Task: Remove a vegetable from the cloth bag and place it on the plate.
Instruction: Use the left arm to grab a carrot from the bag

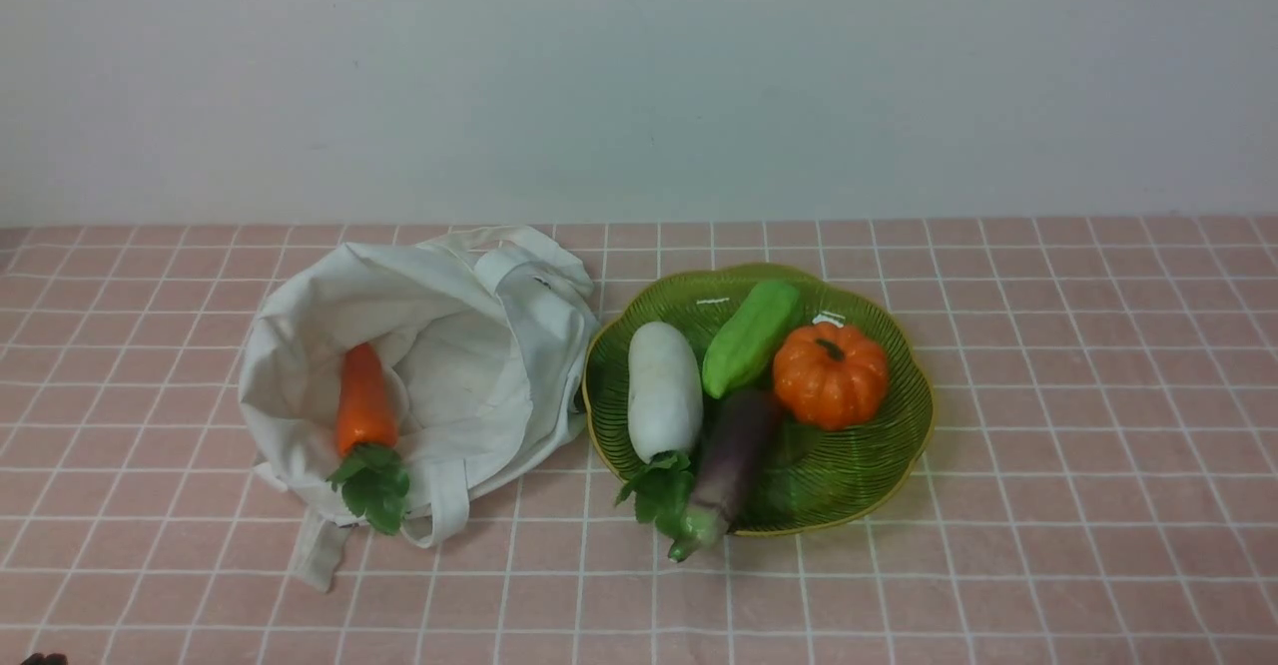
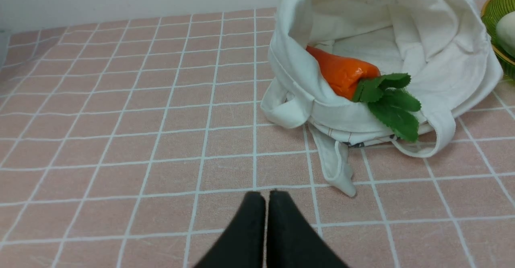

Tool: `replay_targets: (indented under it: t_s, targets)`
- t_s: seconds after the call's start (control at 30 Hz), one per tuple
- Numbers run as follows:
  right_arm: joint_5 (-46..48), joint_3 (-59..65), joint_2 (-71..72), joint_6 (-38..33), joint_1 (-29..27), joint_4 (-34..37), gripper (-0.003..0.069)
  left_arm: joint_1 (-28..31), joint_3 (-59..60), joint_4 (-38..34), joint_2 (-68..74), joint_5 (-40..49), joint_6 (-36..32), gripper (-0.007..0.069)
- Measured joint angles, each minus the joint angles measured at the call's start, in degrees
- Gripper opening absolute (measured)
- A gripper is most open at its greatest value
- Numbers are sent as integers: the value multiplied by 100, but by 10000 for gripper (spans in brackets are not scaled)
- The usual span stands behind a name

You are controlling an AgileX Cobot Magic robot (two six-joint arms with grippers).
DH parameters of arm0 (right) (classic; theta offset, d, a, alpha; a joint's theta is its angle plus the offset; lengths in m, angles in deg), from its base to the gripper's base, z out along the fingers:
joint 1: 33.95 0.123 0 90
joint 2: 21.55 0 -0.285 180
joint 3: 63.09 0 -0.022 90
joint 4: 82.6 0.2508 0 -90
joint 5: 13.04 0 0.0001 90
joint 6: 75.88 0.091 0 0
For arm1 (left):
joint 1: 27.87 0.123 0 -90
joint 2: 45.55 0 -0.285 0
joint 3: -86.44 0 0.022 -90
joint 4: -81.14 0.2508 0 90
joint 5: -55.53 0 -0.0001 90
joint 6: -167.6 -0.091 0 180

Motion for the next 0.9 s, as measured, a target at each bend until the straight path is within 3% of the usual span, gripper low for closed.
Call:
replay_targets:
  t_s: [0.13, 0.17, 0.23, 0.3, 0.4, 0.57, 0.7, 0.8, 0.9]
  targets:
    - [0, 0, 0, 0, 0, 0, -15, 0, 0, -1310, 0, 0, 858, -5]
    - [0, 0, 0, 0, 0, 0, -15, 0, 0, -2214, 0, 49, 1466, -5]
    - [0, 0, 0, 0, 0, 0, -15, 0, 0, -3298, 0, 88, 1969, -5]
    - [0, 0, 0, 0, 0, 0, -15, 0, 0, -4220, 0, 88, 2304, -5]
    - [0, 0, 0, 0, 0, 0, -15, 0, 0, -4963, 0, 88, 2447, -5]
    - [0, 0, 0, 0, 0, 0, -15, 0, 0, -5138, 0, -37, 2413, -5]
    - [0, 0, 0, 0, 0, 0, -15, 5, -465, -4999, 12, 399, 1855, -5]
    - [0, 0, 0, 0, 0, 0, -15, 5, -1171, -4508, 359, 808, 1478, -5]
    - [0, 0, 0, 0, 0, 0, -15, 5, -2283, -3396, 1674, 1701, 1324, -5]
